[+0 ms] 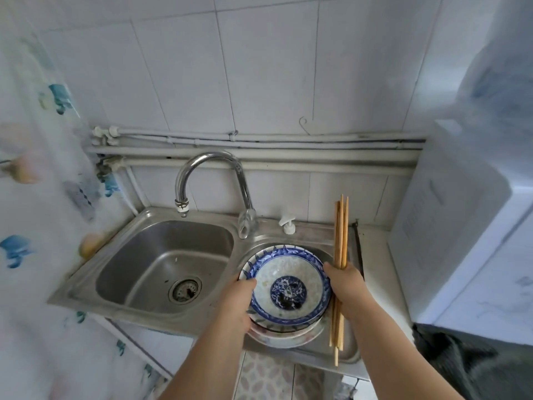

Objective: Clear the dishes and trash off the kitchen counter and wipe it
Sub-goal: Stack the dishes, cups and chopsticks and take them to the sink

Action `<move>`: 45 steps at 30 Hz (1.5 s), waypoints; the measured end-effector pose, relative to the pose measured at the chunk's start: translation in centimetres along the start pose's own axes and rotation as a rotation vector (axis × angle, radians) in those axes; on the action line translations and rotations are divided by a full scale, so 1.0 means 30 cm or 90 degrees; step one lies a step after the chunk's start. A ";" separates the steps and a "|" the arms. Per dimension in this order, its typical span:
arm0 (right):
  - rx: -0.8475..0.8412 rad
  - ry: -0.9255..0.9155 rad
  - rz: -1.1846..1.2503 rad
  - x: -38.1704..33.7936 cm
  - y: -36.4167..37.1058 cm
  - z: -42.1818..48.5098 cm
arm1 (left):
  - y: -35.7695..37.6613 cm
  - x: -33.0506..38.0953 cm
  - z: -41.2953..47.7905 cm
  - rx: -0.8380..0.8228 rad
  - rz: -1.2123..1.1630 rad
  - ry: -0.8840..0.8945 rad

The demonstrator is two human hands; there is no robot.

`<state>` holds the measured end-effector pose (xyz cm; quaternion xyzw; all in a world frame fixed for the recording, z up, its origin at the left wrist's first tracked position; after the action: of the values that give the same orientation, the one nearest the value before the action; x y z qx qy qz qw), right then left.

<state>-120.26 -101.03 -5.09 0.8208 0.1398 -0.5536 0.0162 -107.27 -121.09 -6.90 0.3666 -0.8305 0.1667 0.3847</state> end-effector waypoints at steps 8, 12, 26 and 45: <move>0.081 0.069 0.020 0.068 0.014 0.150 | 0.103 -0.001 0.222 -0.068 0.031 -0.052; 0.099 0.104 0.002 0.115 0.035 0.202 | 0.135 -0.048 0.343 -0.087 0.088 -0.111; 0.197 0.221 -0.061 0.326 0.071 0.280 | 0.179 -0.258 0.619 -0.061 0.266 -0.212; 0.184 0.053 -0.387 0.160 0.125 0.240 | 0.227 -0.167 0.522 -0.065 0.540 -0.107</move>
<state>-124.17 -104.93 -12.75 0.7574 0.2986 -0.5132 -0.2715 -118.21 -122.83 -20.84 -0.0141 -0.9433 0.2384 0.2306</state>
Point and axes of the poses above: each hand's wrist, its own z-axis towards the middle knuckle, its own y-axis out of the palm, x = y × z, the point moved 9 cm from there along z, towards the middle knuckle, and after that the axes turned 4 degrees about -y, right-handed, at the moved point
